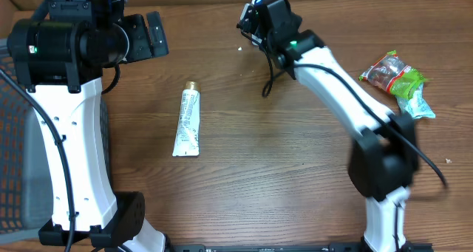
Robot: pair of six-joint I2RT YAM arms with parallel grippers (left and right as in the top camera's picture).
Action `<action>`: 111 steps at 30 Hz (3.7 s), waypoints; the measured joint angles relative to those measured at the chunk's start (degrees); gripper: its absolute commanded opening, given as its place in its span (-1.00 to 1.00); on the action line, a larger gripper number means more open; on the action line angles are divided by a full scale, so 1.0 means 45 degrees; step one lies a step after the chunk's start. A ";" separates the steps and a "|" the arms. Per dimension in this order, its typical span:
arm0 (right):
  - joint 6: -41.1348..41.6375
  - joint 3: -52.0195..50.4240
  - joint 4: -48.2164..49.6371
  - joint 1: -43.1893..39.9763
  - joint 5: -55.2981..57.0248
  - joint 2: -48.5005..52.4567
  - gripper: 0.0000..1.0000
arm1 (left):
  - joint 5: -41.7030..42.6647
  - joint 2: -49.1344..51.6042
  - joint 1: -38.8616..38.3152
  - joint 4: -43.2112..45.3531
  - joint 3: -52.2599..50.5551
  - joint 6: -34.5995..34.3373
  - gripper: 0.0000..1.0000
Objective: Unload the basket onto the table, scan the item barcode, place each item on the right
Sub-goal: 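Carry the blue packet to the right side and release it, then move the right gripper to the white tube and grasp its cap end, then lift the white tube and swing it toward the scanner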
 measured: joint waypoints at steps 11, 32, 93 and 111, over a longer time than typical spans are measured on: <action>0.9389 -0.0423 -0.6222 -0.2565 -0.1579 -0.2152 -0.92 | 0.0005 0.0000 0.0000 -0.0010 0.0000 0.0000 0.99; 0.8476 -0.3283 -0.2710 -0.7155 -0.3487 -0.0005 1.00 | 0.0005 0.0000 0.0000 -0.0010 0.0000 -0.0005 1.00; 1.5956 0.0019 0.2438 0.3473 -0.7456 0.4401 -0.34 | 0.0005 0.0000 0.0000 -0.0010 0.0000 0.0000 0.99; 1.3755 0.0588 -0.2764 0.0165 -1.2522 0.4396 0.28 | 0.0010 0.0000 0.0000 -0.0010 0.0000 -0.0005 1.00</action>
